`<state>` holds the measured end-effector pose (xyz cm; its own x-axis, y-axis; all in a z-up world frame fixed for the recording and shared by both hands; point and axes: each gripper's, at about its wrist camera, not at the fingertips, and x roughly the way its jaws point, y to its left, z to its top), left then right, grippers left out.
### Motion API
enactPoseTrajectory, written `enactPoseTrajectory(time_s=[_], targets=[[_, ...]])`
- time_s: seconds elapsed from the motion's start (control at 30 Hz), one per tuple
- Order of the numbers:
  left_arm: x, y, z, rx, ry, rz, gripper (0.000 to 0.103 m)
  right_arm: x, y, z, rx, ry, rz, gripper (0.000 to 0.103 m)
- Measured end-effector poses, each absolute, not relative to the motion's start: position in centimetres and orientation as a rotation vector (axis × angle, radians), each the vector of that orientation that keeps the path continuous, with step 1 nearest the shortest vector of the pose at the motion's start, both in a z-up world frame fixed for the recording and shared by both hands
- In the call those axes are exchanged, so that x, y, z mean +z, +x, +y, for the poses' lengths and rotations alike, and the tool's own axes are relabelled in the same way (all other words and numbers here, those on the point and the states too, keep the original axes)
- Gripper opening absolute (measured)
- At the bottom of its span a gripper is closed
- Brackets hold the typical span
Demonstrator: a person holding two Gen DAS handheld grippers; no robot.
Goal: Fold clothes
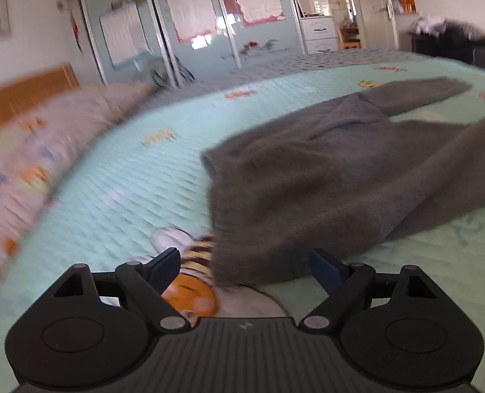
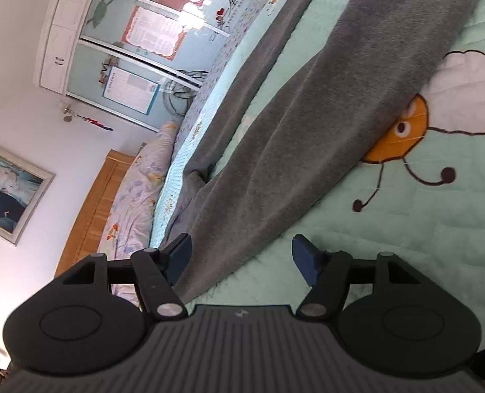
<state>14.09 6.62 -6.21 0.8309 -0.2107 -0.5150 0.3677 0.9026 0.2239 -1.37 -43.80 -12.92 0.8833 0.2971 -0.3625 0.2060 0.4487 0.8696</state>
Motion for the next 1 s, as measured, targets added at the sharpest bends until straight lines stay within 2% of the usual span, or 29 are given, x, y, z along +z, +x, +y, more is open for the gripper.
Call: enactPoseTrajectory(time_s=[0.47,0.7,0.77,0.83,1.0], targets=[[-8.1,18.2,11.9,-0.611,-0.139,0.63,0.08,-13.7,-1.6,-42.6,0.023,1.114,0.541,0.07],[-9.2,20.2,12.5,-0.663,-0.189,0.677,0.072,-13.4,-1.1,-42.4,0.017,1.108,0.548,0.073],[-9.1,20.4,12.6,-0.692,-0.216,0.668,0.068,-13.3,-1.2,-42.3,0.016,1.104,0.549,0.074],[-9.0,20.6,12.8,-0.712,-0.238,0.659,0.05,-13.3,-1.3,-42.3,0.014,1.103,0.549,0.074],[-9.8,20.9,12.1,-0.699,-0.187,0.704,0.05,-13.1,-1.3,-42.1,0.008,1.1,0.549,0.076]])
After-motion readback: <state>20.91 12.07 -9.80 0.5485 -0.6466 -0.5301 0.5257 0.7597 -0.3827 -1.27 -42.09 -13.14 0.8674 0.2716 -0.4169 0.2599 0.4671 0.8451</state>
